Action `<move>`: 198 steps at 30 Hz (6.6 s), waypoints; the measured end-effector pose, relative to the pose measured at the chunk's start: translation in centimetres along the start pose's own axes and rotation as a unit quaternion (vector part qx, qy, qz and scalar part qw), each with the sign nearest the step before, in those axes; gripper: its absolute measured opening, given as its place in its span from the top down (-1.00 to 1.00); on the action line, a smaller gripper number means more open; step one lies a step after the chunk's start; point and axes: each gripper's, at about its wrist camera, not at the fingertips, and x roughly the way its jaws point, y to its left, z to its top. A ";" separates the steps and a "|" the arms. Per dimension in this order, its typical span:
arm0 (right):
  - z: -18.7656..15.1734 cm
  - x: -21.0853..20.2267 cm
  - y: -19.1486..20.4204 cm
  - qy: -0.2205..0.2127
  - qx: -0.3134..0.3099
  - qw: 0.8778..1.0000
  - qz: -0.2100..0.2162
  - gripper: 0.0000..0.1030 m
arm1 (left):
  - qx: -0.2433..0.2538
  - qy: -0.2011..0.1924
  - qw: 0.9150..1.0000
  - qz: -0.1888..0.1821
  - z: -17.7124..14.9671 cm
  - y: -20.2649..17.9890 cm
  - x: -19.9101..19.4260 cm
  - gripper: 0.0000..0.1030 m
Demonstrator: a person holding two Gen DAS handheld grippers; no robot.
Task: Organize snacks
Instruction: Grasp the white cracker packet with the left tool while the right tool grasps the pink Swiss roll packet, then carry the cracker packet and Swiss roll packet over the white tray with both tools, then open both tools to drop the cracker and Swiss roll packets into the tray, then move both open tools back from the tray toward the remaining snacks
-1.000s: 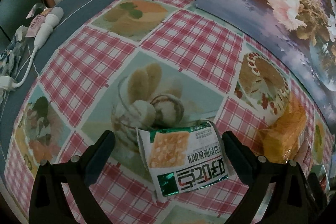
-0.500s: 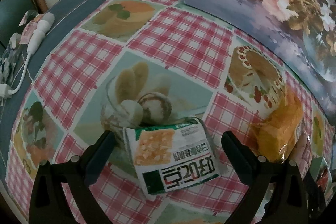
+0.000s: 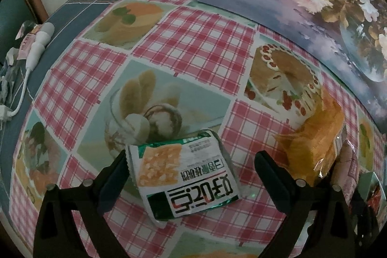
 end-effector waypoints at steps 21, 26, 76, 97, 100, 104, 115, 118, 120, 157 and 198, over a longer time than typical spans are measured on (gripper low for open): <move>0.2 -0.9 -1.3 -0.002 0.033 0.999 0.002 0.12 | 0.011 -0.033 0.999 -0.023 0.9 -0.5 -2.3 -0.18; 0.3 -1.4 -1.4 -0.007 0.035 0.999 0.004 0.12 | 0.013 -0.045 0.999 -0.028 1.3 -0.6 -3.4 -0.17; -5.7 -15.2 -12.3 -0.025 0.149 0.988 -0.045 0.12 | 0.163 -0.148 0.973 -0.070 -6.6 -11.6 -19.2 -0.17; -10.6 -13.8 -22.6 0.021 0.254 0.964 -0.079 0.12 | 0.237 -0.089 0.960 -0.119 -12.0 -17.7 -17.9 -0.16; -11.2 -13.9 -24.2 0.023 0.271 0.958 -0.087 0.12 | 0.258 -0.077 0.954 -0.129 -13.3 -19.3 -17.6 -0.17; -11.9 -14.4 -26.2 0.021 0.289 0.952 -0.100 0.12 | 0.290 -0.071 0.945 -0.131 -15.1 -21.4 -17.4 -0.17; -12.5 -13.2 -27.7 0.042 0.293 0.948 -0.121 0.11 | 0.334 -0.044 0.933 -0.125 -17.9 -24.4 -15.7 -0.17; -12.9 -12.0 -27.8 0.060 0.293 0.947 -0.117 0.11 | 0.340 -0.031 0.932 -0.120 -18.4 -24.8 -14.7 -0.17; -13.1 -11.4 -27.8 0.070 0.293 0.946 -0.117 0.11 | 0.342 -0.024 0.932 -0.119 -18.6 -24.9 -14.2 -0.17; -12.7 -12.1 -27.1 0.066 0.292 0.949 -0.094 -0.55 | 0.291 -0.016 0.948 -0.128 -16.7 -24.0 -13.7 -0.59; -7.6 -12.9 -12.8 0.001 0.153 0.988 -0.020 -1.00 | 0.015 -0.086 0.996 0.010 -4.7 -3.3 -13.5 -0.89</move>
